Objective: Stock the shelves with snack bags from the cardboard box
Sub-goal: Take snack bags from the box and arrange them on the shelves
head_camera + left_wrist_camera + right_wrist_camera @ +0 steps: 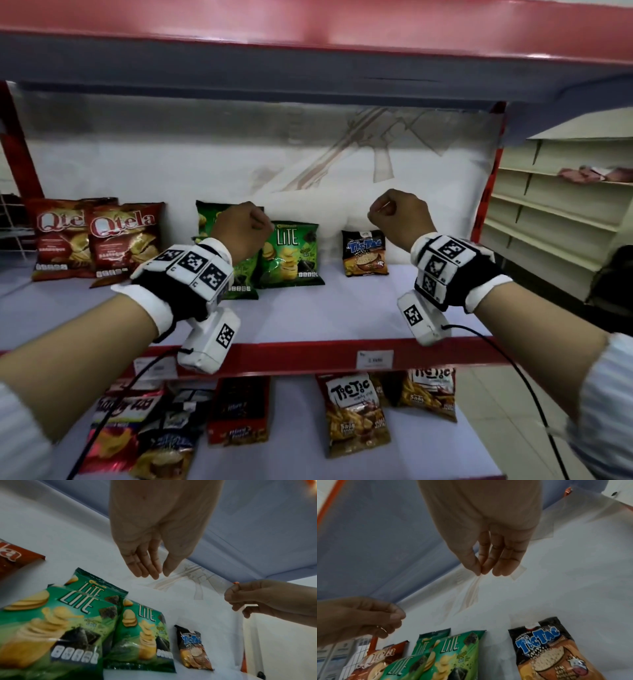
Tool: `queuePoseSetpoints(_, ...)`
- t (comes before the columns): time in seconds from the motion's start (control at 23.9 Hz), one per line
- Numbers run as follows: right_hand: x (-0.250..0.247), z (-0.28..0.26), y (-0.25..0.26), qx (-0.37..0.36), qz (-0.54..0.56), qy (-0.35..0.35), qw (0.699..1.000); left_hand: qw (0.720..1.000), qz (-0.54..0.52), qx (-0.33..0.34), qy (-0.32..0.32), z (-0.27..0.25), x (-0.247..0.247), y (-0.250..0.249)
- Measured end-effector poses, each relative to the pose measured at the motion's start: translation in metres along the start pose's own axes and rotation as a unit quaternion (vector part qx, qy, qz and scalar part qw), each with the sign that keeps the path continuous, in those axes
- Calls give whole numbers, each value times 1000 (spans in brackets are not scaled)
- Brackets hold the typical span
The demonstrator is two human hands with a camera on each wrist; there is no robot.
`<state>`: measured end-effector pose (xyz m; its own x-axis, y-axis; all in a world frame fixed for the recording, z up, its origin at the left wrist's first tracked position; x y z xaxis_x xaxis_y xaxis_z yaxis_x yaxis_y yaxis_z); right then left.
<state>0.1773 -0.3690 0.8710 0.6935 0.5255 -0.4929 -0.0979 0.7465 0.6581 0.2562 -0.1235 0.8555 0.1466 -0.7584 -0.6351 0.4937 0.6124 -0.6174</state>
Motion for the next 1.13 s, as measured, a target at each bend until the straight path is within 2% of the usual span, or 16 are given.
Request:
queuePoseSetpoints(0.13, -9, -28, 10, -19, 22, -6, 1000, 999, 9, 32, -5, -26, 7, -10)
queuePoseSetpoints(0.38, -7, -106, 24, -8, 46, -23, 999, 989, -109, 94, 32, -83, 17, -25)
queuePoseSetpoints(0.63, 29, -206, 24, 7, 109, -40, 993, 967, -162, 195, -16, -164, 29, 6)
queuePoseSetpoints(0.71, 46, -239, 16, 6, 126, -31, 992, 961, -183, 207, -6, -190, 41, 24)
queuePoseSetpoints(0.8, 62, -270, 0, 17, 119, -13, 993, 957, -206, 202, 22, -216, 59, 46)
queuePoseSetpoints(0.92, 85, -307, -34, 68, 108, 21, 992, 960, -220, 159, 73, -251, 94, 79)
queuePoseSetpoints(1.0, 99, -325, -56, 91, 107, 36, 989, 964, -215, 115, 104, -268, 118, 101)
queuePoseSetpoints(1.13, 123, -350, -102, 151, 118, 74, 979, 967, -192, 12, 167, -292, 162, 142)
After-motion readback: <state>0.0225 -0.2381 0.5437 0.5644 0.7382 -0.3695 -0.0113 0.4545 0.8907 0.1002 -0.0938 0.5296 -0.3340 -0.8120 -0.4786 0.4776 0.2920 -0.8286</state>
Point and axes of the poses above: each hand's wrist, its own z-axis towards the middle knuckle, its own x-axis out of the palm, y = z × x, the point moved 2 cm from there along z, towards the middle knuckle, and after that the axes turned 5 degrees about z, right-handed, at the moved point
